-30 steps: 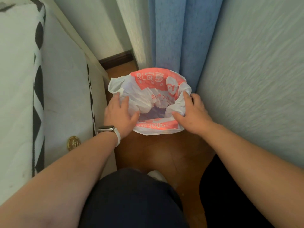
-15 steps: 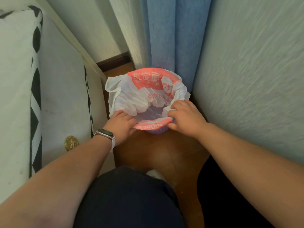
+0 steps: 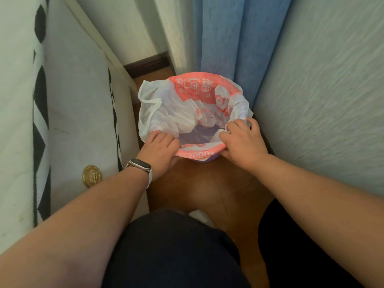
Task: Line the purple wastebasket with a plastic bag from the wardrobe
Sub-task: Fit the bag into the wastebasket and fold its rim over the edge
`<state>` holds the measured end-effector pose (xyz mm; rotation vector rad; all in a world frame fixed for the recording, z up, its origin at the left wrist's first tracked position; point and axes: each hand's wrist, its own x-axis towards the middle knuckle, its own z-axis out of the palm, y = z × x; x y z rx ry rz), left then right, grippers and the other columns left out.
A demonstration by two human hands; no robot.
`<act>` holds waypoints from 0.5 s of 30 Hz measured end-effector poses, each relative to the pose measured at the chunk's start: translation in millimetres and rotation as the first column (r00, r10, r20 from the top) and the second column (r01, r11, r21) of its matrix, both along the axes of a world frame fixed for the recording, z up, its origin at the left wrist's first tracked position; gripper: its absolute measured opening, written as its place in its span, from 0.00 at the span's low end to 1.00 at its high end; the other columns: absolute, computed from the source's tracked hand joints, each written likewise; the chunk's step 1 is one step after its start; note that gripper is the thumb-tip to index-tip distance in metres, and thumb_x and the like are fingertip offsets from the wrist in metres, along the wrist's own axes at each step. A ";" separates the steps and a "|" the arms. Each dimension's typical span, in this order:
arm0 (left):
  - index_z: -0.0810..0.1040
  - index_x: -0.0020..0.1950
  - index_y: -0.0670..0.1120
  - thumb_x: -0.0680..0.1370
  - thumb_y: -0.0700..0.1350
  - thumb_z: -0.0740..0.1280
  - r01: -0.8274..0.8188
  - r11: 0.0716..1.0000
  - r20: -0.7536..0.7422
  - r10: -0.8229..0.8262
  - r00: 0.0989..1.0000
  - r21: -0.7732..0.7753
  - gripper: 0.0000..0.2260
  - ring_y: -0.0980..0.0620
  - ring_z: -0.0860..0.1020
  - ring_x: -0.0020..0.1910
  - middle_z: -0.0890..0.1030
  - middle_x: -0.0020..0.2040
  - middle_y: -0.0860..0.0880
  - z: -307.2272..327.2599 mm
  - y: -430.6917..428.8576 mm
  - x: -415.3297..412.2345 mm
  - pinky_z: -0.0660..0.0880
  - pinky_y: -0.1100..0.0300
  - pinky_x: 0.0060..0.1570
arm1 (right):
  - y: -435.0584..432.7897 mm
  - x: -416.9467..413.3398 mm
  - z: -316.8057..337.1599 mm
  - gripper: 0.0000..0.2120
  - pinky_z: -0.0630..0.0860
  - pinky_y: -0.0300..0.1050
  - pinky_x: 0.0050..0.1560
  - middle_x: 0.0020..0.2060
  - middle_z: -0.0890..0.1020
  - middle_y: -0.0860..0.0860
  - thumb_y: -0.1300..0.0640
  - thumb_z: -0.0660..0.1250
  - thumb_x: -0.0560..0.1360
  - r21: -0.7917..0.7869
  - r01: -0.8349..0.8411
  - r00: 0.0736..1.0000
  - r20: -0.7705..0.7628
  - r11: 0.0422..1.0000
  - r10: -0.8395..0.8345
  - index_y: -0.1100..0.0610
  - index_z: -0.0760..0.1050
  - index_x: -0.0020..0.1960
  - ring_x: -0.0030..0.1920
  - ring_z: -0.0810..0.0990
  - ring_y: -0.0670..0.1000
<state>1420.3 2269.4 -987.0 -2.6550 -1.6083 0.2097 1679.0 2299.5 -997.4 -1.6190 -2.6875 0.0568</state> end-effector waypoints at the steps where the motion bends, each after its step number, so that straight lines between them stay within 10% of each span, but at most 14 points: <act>1: 0.76 0.56 0.46 0.76 0.54 0.68 0.007 1.000 0.002 -0.007 1.000 -0.025 0.14 0.43 0.77 0.55 0.80 0.54 0.46 0.2 -2.6 -1.8 0.68 0.47 0.64 | -0.6 -0.3 1.2 0.17 0.59 0.62 0.69 0.58 0.77 0.54 0.42 0.67 0.75 -0.010 0.004 1.000 0.009 1.000 -0.004 0.52 0.79 0.56 0.62 0.72 0.57; 8: 0.75 0.64 0.49 0.80 0.62 0.50 0.025 0.995 -0.031 -0.028 0.999 -0.096 0.24 0.45 0.74 0.63 0.79 0.62 0.48 22.5 -8.2 -9.1 0.65 0.47 0.69 | -9.7 5.0 19.7 0.17 0.44 0.64 0.75 0.68 0.69 0.53 0.39 0.65 0.75 -0.111 -0.104 0.988 -0.121 0.988 0.090 0.49 0.76 0.58 0.72 0.62 0.56; 15: 0.79 0.48 0.39 0.75 0.41 0.69 0.028 0.997 -0.031 -0.026 0.999 0.070 0.06 0.37 0.78 0.45 0.79 0.45 0.40 36.4 -5.4 0.0 0.78 0.48 0.34 | -7.1 6.0 24.8 0.09 0.73 0.53 0.49 0.48 0.80 0.53 0.51 0.69 0.77 -0.010 -0.190 0.927 -0.331 0.982 0.176 0.55 0.83 0.51 0.49 0.77 0.57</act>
